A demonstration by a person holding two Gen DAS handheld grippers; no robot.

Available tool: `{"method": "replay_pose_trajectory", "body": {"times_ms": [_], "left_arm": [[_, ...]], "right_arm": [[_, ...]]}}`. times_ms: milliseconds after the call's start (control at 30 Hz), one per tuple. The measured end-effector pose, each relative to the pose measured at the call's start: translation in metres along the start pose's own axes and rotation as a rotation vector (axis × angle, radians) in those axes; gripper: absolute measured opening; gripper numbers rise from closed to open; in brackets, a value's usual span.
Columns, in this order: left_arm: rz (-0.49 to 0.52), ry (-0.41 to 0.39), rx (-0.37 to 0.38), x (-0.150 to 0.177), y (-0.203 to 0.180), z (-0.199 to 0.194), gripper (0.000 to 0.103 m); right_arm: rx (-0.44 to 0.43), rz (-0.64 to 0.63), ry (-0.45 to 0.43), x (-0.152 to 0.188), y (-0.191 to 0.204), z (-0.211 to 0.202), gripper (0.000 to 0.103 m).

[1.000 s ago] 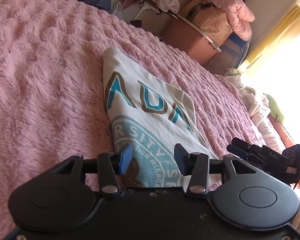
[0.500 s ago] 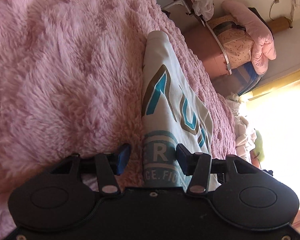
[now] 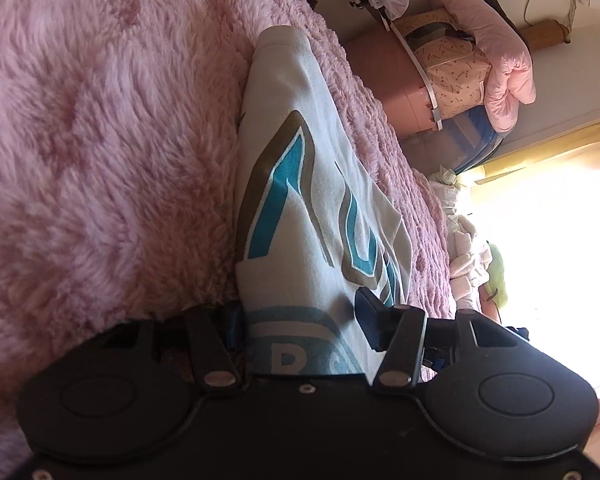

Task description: Fold small clothes

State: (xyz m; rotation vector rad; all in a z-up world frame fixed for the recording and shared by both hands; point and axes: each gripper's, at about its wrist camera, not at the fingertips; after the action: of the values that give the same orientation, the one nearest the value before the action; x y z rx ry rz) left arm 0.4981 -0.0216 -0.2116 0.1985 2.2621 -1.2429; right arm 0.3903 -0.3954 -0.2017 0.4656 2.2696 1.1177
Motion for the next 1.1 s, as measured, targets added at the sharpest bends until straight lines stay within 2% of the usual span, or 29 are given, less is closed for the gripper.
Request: {"method": "replay_pose_trajectory", "body": {"times_ms": [133,167,233,333,467,533,633,833,1100], "left_arm": [[-0.002,-0.01,0.005,0.001,-0.001,0.004,0.051],[-0.004,-0.014,0.004,0.0,-0.002,0.003,0.051],[0.015,-0.026,0.002,0.001,-0.011,0.001,0.048],[0.067,-0.026,-0.004,-0.002,-0.028,-0.002,0.046],[0.118,-0.026,0.016,-0.014,-0.055,-0.012,0.04],[0.162,-0.027,0.003,-0.019,-0.071,-0.022,0.039],[0.213,-0.053,-0.009,-0.029,-0.093,-0.051,0.039],[0.247,-0.112,-0.032,-0.034,-0.114,-0.127,0.039],[0.23,-0.16,-0.091,-0.006,-0.102,-0.197,0.039]], "right_arm": [[0.012,-0.026,0.007,0.0,0.005,0.004,0.066],[0.015,-0.021,-0.001,0.0,0.004,0.004,0.064],[0.027,-0.026,-0.018,0.002,0.006,0.003,0.049],[0.043,-0.051,-0.051,0.006,0.017,-0.002,0.039],[0.062,-0.057,-0.09,0.007,0.042,-0.012,0.035],[0.058,-0.071,-0.097,0.007,0.06,-0.018,0.034],[0.062,-0.124,-0.108,0.014,0.093,-0.024,0.034],[-0.012,-0.169,-0.133,0.033,0.151,-0.039,0.034],[-0.051,-0.217,-0.098,0.077,0.198,-0.025,0.034]]}}
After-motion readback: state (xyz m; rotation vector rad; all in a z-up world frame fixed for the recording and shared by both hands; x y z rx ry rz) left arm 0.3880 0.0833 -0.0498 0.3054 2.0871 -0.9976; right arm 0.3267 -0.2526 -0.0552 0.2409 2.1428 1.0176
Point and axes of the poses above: each gripper's, at about its wrist camera, not at the fingertips, and z roughly the way its jaws point, y to its left, x to its underside, and after that the axes turned 15 degrees about z, right-handed
